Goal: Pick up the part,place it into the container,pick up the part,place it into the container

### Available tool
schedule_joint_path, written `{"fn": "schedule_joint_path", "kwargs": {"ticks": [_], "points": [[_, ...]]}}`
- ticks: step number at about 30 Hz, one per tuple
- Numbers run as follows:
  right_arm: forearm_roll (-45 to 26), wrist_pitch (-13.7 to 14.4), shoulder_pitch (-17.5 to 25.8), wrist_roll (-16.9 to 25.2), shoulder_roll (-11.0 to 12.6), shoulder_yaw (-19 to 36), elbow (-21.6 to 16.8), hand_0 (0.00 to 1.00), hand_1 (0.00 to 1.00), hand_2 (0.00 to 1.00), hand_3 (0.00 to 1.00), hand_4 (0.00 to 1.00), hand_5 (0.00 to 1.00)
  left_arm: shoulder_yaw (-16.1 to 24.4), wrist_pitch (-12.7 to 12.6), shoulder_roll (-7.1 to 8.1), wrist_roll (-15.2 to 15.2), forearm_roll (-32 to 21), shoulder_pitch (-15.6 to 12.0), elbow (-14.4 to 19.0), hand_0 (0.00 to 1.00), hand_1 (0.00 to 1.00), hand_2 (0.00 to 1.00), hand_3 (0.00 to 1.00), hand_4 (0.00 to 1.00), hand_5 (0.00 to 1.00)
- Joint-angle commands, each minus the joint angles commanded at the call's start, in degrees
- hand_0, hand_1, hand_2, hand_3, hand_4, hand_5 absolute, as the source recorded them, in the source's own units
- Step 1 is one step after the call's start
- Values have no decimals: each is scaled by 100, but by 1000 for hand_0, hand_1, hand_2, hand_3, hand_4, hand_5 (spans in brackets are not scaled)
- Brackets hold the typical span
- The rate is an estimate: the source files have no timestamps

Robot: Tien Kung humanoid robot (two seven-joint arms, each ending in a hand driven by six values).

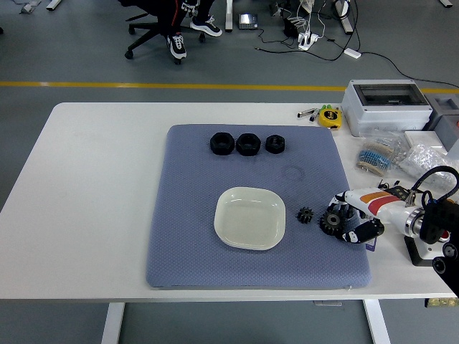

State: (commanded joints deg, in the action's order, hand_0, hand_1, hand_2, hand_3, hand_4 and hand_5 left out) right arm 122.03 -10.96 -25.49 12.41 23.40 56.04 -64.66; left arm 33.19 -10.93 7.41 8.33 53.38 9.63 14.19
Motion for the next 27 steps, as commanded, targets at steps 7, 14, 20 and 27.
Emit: {"fn": "schedule_joint_path", "kwargs": {"ticks": [7, 14, 20, 27], "points": [[-63, -23, 22, -21, 10, -2, -5, 189, 319, 403, 434, 646, 102, 20, 7, -4, 9, 32, -17, 2, 680, 666, 630, 550, 605, 570], [-206, -53, 56, -30, 41, 105, -23, 154, 281, 383, 421, 632, 103, 42, 12, 0, 17, 67, -29, 1, 680, 666, 629, 551, 605, 570], [-361, -82, 74, -31, 61, 211, -52, 135, 260, 373, 423, 614, 113, 36, 15, 5, 13, 65, -14, 2, 680, 666, 630, 550, 605, 570], [-576, -87, 96, -68, 81, 331, -171, 113, 220, 339, 401, 685, 91, 2, 10, 5, -2, 19, 9, 4, 680, 663, 629, 550, 605, 571]]}}
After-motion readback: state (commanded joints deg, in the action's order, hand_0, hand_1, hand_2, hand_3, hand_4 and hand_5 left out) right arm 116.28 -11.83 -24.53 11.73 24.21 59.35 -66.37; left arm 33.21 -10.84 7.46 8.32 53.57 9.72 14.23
